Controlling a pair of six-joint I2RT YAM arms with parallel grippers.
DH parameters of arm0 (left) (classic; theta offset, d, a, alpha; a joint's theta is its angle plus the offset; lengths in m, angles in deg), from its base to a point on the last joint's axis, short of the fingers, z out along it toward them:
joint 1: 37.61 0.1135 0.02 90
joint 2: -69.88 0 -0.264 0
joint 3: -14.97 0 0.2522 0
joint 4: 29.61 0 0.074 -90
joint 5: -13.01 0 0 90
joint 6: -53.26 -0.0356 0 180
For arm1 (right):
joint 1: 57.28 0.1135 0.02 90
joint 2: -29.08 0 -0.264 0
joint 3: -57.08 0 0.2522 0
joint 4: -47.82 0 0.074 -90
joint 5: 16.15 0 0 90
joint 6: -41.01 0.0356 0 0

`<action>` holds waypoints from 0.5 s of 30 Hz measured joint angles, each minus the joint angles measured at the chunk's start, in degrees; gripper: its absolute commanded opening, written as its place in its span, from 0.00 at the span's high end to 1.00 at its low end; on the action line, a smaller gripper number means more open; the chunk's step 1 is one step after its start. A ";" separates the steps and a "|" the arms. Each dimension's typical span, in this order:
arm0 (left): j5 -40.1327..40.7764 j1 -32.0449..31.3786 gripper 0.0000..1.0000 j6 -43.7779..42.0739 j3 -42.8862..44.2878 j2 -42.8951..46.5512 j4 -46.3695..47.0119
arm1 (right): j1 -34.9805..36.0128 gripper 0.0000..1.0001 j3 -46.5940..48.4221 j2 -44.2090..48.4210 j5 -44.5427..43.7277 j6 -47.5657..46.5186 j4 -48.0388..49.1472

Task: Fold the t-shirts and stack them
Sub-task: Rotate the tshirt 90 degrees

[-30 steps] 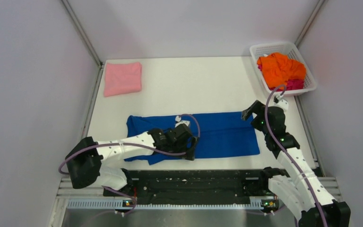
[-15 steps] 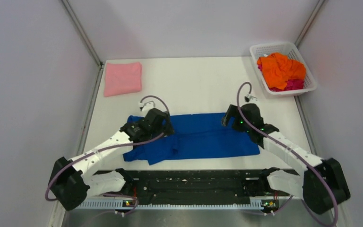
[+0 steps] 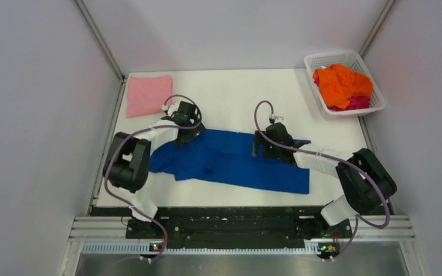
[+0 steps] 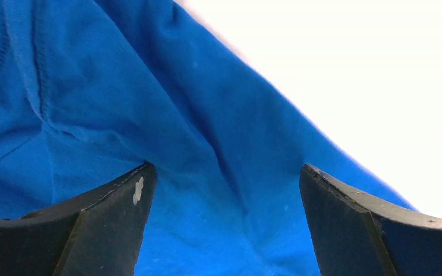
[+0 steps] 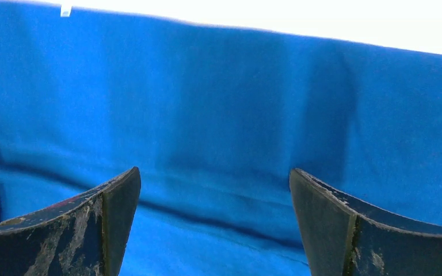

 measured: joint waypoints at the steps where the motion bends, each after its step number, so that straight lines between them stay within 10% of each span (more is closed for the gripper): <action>1: 0.02 0.44 0.02 -0.20 3.52 -3.06 -0.17 | 0.50 0.01 -0.50 0.37 -0.35 0.04 0.04; 9: -11.21 1.99 0.01 -0.24 52.78 -37.83 -3.26 | 6.95 0.01 -8.02 7.96 3.08 2.03 0.98; 15: -24.98 0.57 0.01 10.40 76.48 -57.07 11.28 | 15.15 0.01 -8.02 6.29 16.83 1.99 5.31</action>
